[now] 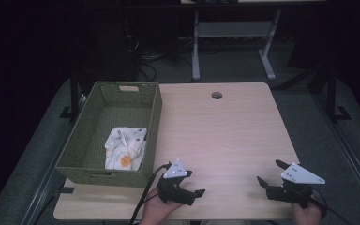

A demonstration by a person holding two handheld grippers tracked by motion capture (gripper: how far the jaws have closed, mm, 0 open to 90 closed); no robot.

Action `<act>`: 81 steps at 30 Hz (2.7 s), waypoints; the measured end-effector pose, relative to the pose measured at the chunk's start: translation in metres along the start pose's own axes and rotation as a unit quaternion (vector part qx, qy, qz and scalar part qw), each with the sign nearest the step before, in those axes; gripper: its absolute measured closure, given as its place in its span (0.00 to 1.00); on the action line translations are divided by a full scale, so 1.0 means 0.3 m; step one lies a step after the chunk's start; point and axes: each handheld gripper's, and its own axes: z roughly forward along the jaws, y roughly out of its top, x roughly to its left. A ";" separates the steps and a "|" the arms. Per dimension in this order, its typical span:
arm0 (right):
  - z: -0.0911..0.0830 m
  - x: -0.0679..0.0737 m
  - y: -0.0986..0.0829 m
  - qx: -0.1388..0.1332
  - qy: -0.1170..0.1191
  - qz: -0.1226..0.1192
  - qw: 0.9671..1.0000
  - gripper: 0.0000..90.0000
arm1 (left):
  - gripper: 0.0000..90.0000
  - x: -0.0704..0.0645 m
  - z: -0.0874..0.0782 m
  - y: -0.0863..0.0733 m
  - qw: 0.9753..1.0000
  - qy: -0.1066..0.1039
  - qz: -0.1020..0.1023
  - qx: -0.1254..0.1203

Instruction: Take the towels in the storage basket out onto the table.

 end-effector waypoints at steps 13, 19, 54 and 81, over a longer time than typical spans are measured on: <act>0.009 0.007 0.004 0.005 0.005 -0.001 1.000 0.15 | 0.21 0.008 -0.031 0.021 1.000 -0.004 -0.005 -0.019; 0.009 0.006 0.007 0.005 0.008 -0.004 1.000 0.15 | 0.21 -0.003 -0.033 0.036 1.000 -0.004 0.009 -0.022; 0.004 -0.010 -0.004 0.000 0.003 0.004 1.000 0.15 | 0.21 0.090 -0.166 0.351 0.999 -0.043 0.000 0.011; 0.003 -0.002 -0.004 -0.003 0.002 0.004 1.000 0.15 | 0.25 0.290 -0.470 0.326 0.998 -0.015 -0.057 -0.003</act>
